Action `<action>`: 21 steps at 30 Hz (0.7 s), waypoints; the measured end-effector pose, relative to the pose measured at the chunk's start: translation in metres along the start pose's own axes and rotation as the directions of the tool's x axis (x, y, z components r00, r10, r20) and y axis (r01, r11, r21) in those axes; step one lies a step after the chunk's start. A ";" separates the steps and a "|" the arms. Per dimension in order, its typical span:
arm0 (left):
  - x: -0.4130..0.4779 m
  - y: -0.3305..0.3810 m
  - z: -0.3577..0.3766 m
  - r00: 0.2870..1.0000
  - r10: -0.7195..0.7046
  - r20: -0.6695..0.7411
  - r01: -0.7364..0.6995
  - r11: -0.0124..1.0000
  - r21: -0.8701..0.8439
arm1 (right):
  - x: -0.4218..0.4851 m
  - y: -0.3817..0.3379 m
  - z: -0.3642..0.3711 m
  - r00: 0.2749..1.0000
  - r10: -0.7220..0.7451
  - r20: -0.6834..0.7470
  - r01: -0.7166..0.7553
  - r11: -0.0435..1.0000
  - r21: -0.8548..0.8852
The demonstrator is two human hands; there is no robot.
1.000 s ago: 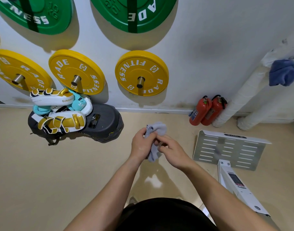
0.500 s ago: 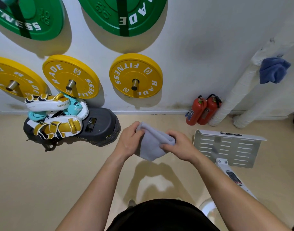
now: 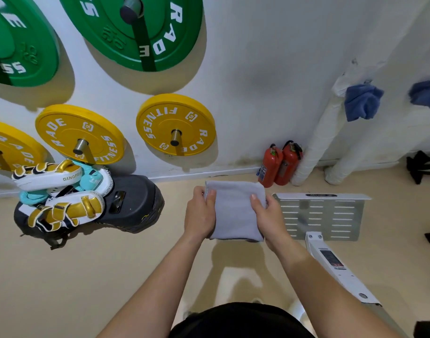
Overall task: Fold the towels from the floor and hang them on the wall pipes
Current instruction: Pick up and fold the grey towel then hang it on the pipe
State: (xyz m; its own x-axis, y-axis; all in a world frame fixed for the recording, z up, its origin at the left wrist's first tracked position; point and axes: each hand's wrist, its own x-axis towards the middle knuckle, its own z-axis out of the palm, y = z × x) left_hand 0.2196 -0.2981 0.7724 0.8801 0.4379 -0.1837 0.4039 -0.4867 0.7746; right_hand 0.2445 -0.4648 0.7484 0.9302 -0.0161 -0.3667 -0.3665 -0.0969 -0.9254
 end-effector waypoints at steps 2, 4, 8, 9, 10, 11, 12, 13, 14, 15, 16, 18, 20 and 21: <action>0.003 0.019 0.019 1.000 0.008 0.017 -0.008 1.000 0.026 | 0.011 -0.013 -0.016 0.991 -0.040 -0.125 0.033 0.998 -0.053; 0.006 0.043 0.039 0.999 0.022 0.024 -0.022 1.000 0.004 | 0.020 -0.030 -0.038 0.972 -0.127 -0.195 0.101 0.986 -0.136; 0.023 0.098 0.070 0.995 0.098 0.018 -0.096 0.993 -0.073 | 0.052 -0.062 -0.090 0.949 -0.250 -0.192 0.177 0.926 -0.333; 0.029 0.113 0.076 0.993 0.121 0.016 -0.119 0.989 -0.092 | 0.064 -0.073 -0.104 0.947 -0.269 -0.175 0.187 0.906 -0.381; 0.037 0.130 0.082 0.990 0.143 0.016 -0.141 0.985 -0.102 | 0.075 -0.084 -0.116 0.945 -0.285 -0.159 0.195 0.883 -0.426; 0.045 0.147 0.088 0.986 0.163 0.021 -0.160 0.981 -0.110 | 0.087 -0.097 -0.129 0.943 -0.300 -0.144 0.203 0.860 -0.467; 0.054 0.165 0.092 0.983 0.182 0.030 -0.177 0.977 -0.120 | 0.097 -0.112 -0.140 0.941 -0.312 -0.131 0.211 0.843 -0.494; 0.065 0.184 0.096 0.978 0.205 0.038 -0.199 0.971 -0.131 | 0.108 -0.127 -0.151 0.939 -0.323 -0.120 0.221 0.831 -0.511; 0.075 0.203 0.099 0.973 0.228 0.044 -0.220 0.965 -0.140 | 0.119 -0.143 -0.162 0.939 -0.328 -0.105 0.230 0.825 -0.516; 0.086 0.224 0.100 0.967 0.250 0.045 -0.242 0.960 -0.143 | 0.129 -0.160 -0.171 0.940 -0.328 -0.091 0.238 0.825 -0.512; 0.097 0.245 0.102 0.962 0.271 0.042 -0.263 0.954 -0.143 | 0.139 -0.177 -0.181 0.941 -0.328 -0.084 0.244 0.828 -0.505; 0.120 0.287 0.105 0.943 0.330 0.037 -0.321 0.935 -0.152 | 0.159 -0.211 -0.199 0.932 -0.351 -0.087 0.262 0.821 -0.507; 0.142 0.328 0.110 0.912 0.407 0.044 -0.395 0.903 -0.171 | 0.179 -0.245 -0.218 0.907 -0.401 -0.130 0.278 0.800 -0.531; 0.153 0.349 0.113 0.894 0.446 0.050 -0.431 0.884 -0.183 | 0.188 -0.264 -0.229 0.891 -0.423 -0.162 0.281 0.797 -0.535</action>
State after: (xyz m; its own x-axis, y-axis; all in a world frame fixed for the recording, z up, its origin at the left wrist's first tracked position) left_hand 0.5233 -0.4864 0.9464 0.9790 0.1366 0.1511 -0.0680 -0.4802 0.8745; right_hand 0.5207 -0.6699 0.9454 0.9877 -0.1344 0.0804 -0.0193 -0.6139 -0.7892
